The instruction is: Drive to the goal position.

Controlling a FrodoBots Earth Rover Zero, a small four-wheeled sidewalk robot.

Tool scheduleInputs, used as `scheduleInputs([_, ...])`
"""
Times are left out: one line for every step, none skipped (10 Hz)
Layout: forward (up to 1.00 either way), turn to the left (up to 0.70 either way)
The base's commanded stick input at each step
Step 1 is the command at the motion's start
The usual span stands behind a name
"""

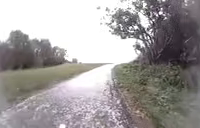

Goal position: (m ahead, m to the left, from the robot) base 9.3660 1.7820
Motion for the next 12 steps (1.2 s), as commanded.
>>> scheduleInputs([0.0, 0.0])
scheduleInputs([0.0, 0.0])
scheduleInputs([0.0, 0.0])
scheduleInputs([0.52, 0.0])
scheduleInputs([1.0, 0.0])
scheduleInputs([1.0, 0.0])
scheduleInputs([1.0, 0.0])
scheduleInputs([1.0, 0.0])
scheduleInputs([1.0, 0.0])
scheduleInputs([1.0, 0.0])
scheduleInputs([1.0, 0.27])
scheduleInputs([1.0, 0.27])
